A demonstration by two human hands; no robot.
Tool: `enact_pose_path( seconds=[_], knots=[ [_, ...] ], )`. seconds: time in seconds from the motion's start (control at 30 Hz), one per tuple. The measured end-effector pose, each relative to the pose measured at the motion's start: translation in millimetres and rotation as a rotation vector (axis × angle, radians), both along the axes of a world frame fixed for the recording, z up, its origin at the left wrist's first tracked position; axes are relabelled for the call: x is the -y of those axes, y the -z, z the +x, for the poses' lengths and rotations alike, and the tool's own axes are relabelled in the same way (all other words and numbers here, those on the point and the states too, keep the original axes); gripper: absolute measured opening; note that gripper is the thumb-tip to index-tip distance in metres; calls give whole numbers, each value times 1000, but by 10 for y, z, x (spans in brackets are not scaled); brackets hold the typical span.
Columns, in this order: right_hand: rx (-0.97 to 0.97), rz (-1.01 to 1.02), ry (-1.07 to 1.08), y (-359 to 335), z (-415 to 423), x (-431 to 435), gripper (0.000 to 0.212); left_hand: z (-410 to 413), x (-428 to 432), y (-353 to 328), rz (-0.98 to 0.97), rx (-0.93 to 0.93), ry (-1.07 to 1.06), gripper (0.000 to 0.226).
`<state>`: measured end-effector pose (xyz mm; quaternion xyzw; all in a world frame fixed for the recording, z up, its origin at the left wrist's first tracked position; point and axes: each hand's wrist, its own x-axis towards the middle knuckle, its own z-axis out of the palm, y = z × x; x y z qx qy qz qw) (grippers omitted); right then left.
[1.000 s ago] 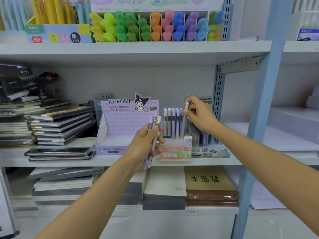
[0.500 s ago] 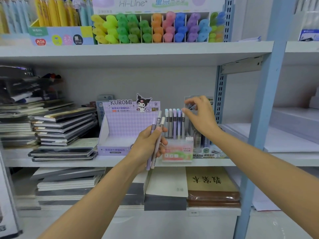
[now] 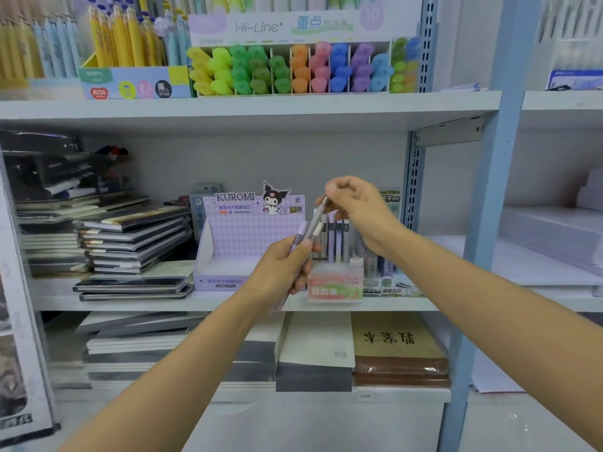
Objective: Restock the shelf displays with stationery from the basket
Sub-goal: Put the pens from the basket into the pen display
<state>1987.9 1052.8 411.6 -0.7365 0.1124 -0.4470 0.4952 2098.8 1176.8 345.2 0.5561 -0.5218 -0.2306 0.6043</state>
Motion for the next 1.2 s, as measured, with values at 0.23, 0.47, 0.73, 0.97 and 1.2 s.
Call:
enact_pose_path(
  seconds=[0.23,0.47,0.73,0.97,1.2],
  knots=[
    [217,-1,262,-179,-113,159,6,146,-61,27,84,-145,-111,27],
    [-37,-259,336,157,20,263,3,174,-37,16,47,-212,-97,28],
    [-169,-383,277,228,121,322,6,190,-16,35,-13,-196,-49,27],
    [-222,-398,261,254,225,348,11,194,10,94,0,-203,-25,24],
    [-258,-557,492,319,340,371,7,185,-2,101,7,-162,-12,22]
  ],
)
